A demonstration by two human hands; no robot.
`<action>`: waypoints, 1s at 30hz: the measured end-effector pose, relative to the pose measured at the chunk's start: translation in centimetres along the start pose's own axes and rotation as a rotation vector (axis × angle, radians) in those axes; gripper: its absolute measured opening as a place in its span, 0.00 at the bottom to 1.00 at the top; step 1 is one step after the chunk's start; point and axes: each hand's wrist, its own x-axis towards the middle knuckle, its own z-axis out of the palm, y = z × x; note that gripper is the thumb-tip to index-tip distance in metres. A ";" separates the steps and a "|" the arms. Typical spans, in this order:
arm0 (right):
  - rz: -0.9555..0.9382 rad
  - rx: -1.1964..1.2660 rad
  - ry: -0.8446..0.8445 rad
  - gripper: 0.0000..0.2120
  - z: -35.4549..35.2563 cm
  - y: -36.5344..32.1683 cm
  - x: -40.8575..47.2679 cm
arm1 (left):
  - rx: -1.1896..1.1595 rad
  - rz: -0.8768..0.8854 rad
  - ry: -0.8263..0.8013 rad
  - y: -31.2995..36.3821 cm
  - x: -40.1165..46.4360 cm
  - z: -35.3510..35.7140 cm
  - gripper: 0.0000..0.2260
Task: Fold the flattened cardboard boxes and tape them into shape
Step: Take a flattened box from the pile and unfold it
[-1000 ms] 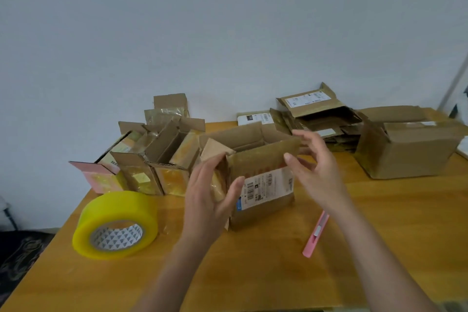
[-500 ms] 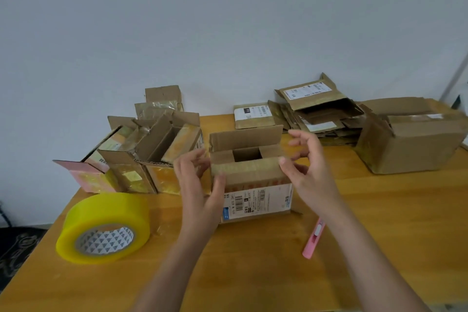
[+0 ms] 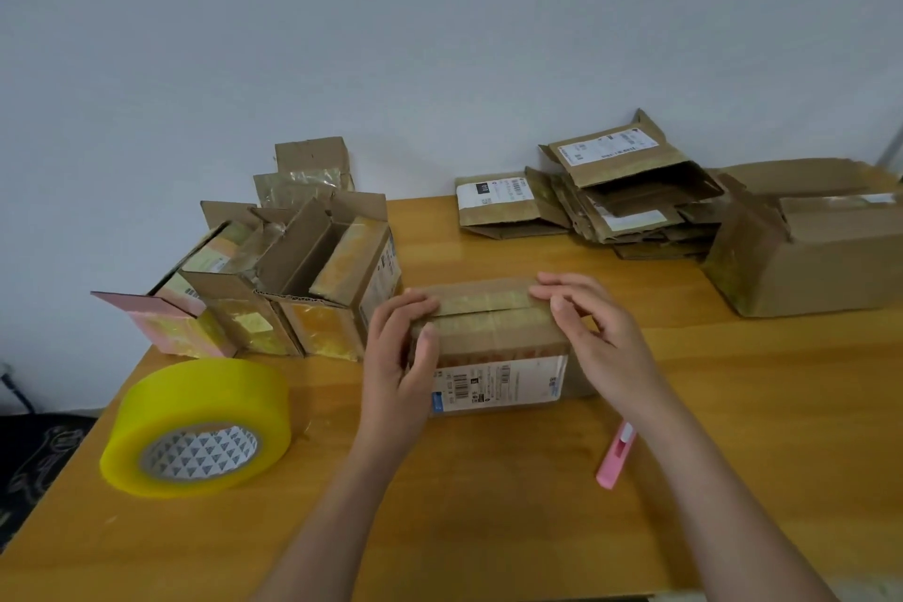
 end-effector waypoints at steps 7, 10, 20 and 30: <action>-0.066 -0.142 0.156 0.05 1.9 -0.2 0.0 | -0.034 0.012 0.079 0.2 -0.7 0.2 0.11; -0.102 -0.158 0.191 0.06 2.5 0.2 0.2 | -0.028 0.003 0.082 0.0 -0.8 0.4 0.16; -0.194 -0.203 0.345 0.17 3.9 0.8 0.2 | -0.017 0.114 0.152 -1.0 -0.4 0.8 0.12; -0.230 -0.108 0.444 0.22 4.5 1.6 0.6 | 0.006 0.162 0.223 -1.6 0.0 1.5 0.11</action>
